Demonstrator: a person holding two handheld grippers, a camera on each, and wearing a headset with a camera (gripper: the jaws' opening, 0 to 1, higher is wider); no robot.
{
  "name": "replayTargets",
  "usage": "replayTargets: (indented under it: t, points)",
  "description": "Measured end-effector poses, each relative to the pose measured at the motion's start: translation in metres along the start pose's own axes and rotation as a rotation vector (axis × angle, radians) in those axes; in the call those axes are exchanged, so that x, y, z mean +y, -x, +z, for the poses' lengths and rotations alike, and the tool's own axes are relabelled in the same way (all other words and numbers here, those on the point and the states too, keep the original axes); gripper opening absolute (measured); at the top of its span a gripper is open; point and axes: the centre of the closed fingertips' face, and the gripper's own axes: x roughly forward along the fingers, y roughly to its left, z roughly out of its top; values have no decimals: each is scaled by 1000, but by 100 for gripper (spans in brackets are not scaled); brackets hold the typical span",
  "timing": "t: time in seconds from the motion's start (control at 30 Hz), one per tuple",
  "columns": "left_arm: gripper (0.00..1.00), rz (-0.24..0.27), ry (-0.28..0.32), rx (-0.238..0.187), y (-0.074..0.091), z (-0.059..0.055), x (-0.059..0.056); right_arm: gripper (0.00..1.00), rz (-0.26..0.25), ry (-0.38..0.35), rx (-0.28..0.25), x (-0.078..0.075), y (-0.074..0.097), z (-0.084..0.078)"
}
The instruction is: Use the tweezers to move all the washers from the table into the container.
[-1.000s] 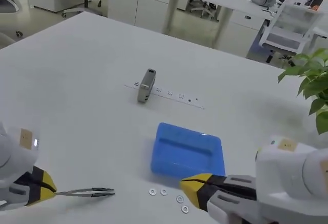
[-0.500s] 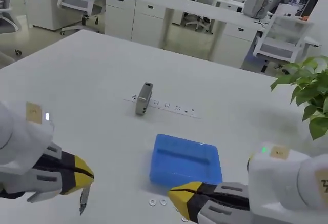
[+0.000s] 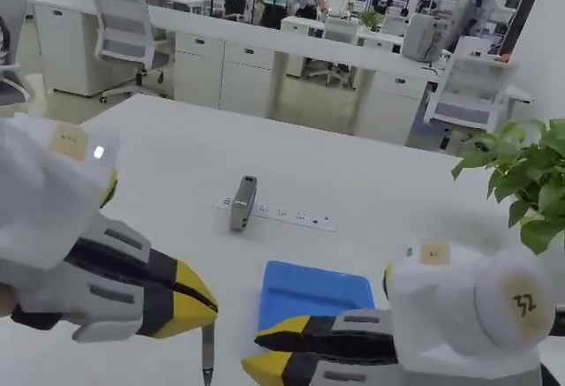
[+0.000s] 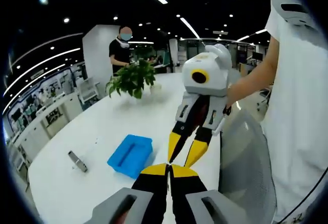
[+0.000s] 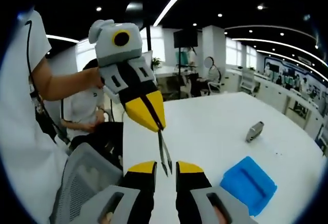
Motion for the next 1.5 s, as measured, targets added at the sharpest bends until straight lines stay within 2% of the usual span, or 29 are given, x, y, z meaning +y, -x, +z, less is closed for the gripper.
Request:
replayTargets:
  t: [0.1,0.2,0.33,0.53,0.63,0.67,0.7,0.77,0.8,0.83,0.9,0.93,0.97,1.03,1.13,1.17,1.27,1.4,1.5]
  points:
    - [0,-36,-23,-7,1,10,-9,14,21,34,16,6,-1,0]
    - [0,-65,-52,-7,1,19,-19,13,47,35,11,11,-2,3]
    - [0,-89,-74,-8,0,25,-27,9,76,48,15,19,-2,5]
    - [0,-103,-80,2,-4,20,-29,4,91,61,29,22,-5,-1]
    - [0,-85,-82,-5,-8,17,-27,3,82,82,34,20,-8,-5]
    - [0,-81,-71,-14,-4,11,-19,3,77,89,35,19,-9,-6]
    - [0,-73,-57,-20,-4,9,-16,3,76,85,35,18,-10,-7]
    - [1,-72,21,-31,-2,3,-10,2,77,63,34,15,-12,-10]
    - [7,-65,75,-49,1,-2,-3,2,76,56,31,14,-13,-11]
    - [12,-50,100,-68,3,-4,2,2,73,47,30,12,-14,-13]
    - [18,11,139,-98,7,-10,17,2,61,35,27,7,-15,-15]
    - [20,41,158,-103,2,-9,12,2,51,30,24,3,-15,-16]
    - [21,55,205,-97,2,-15,10,2,34,29,20,-3,-15,-18]
    - [23,74,246,-96,3,-25,11,2,6,26,16,-14,-16,-23]
    - [30,117,323,-95,-6,-35,-2,2,-21,5,6,-27,-17,-28]
    - [32,150,360,-114,-7,-38,-3,2,-30,-2,3,-31,-17,-30]
    - [39,204,443,-138,-11,-47,-10,2,-64,-27,-5,-49,-17,-37]
    - [46,319,476,-126,-14,-59,-8,3,-86,-49,-10,-67,-19,-45]
    - [48,330,488,-118,-18,-62,-13,3,-98,-74,-13,-80,-22,-51]
